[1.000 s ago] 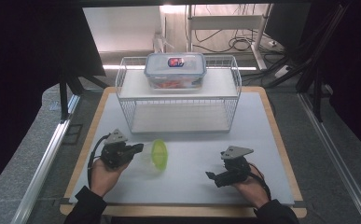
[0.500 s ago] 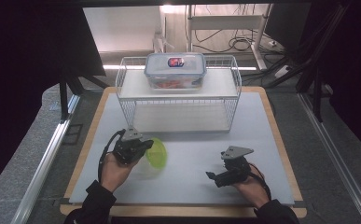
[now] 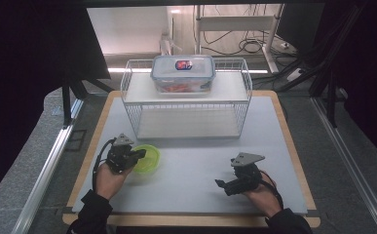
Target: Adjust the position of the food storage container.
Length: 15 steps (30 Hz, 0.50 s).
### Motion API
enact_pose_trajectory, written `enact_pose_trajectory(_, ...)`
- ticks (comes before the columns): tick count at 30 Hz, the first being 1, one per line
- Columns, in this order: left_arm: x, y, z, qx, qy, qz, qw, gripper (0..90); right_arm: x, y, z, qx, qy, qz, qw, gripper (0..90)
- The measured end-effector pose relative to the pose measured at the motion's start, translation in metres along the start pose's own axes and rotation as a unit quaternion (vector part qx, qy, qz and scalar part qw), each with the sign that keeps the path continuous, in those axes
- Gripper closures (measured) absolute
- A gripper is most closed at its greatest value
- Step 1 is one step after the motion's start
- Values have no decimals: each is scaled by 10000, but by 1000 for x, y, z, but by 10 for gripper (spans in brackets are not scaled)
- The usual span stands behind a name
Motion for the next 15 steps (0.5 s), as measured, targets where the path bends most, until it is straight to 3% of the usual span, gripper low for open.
enact_pose_trajectory(3, -7, -1, 20, 237, 175, 102, 9995, 898, 0, 0, 1, 15, -9, 2, 10000, 46)
enact_pose_trajectory(6, -27, -16, 36, 305, 494, 323, 9978, 899, 1, 1, 2, 51, -28, -18, 10000, 46)
enact_pose_trajectory(7, -35, -25, 38, 242, 488, 450, 9975, 899, 1, 1, 2, 51, -27, -14, 10000, 46)
enact_pose_trajectory(10, -43, -45, 29, -67, 305, 383, 9988, 899, 1, 1, 2, 36, -43, 13, 10000, 46)
enact_pose_trajectory(13, -39, -52, 18, -308, 142, 321, 9989, 899, 0, 2, 2, 61, -54, 26, 10000, 46)
enact_pose_trajectory(15, -37, -52, 12, -326, -19, 290, 9990, 899, 0, 1, 1, 34, -59, 25, 10000, 46)
Point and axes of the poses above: each handheld gripper's, and its own axes: z roughly backward along the jaws, y roughly out of its top, x roughly to its right, the point moved 2 cm from there along -z, roughly forward along the jaws, and after that the axes turned 8 degrees about -y, right-handed, at the moved point
